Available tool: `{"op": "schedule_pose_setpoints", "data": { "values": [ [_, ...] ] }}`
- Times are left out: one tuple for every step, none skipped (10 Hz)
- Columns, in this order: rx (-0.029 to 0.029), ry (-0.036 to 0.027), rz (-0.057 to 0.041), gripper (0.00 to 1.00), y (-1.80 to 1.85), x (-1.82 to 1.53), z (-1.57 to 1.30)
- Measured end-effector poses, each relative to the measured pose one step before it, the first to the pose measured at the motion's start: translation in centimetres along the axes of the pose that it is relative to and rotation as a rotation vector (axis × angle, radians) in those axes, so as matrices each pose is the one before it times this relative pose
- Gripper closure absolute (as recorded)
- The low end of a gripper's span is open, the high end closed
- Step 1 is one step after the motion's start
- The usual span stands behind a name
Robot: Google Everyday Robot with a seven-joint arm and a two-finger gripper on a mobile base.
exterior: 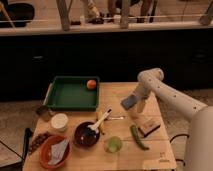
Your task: Place sponge in tray
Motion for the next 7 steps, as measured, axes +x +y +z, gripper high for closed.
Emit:
{"op": "schedule_pose_setpoints", "data": {
  "values": [
    [-0.00094,-0.00422,-0.02353,0.20,-0.008,-0.151,0.161],
    [-0.00237,-0.00509,-0.03403,0.20,-0.059,-0.201,0.210],
    [-0.00429,-0.00464,-0.03201,0.20,-0.072,-0.256,0.198],
    [-0.00654,-0.00119,-0.02033,0.20,-0.081,-0.269,0.134],
    [-0.00533,-0.00182,-0.02263,0.20,-0.200,-0.376,0.169],
    [-0.01258,-0.00236,-0.03153,0.20,-0.306,-0.576,0.229],
    [-0.00782,0.00090,-0.01147,0.20,-0.073,-0.057,0.102]
  ]
}}
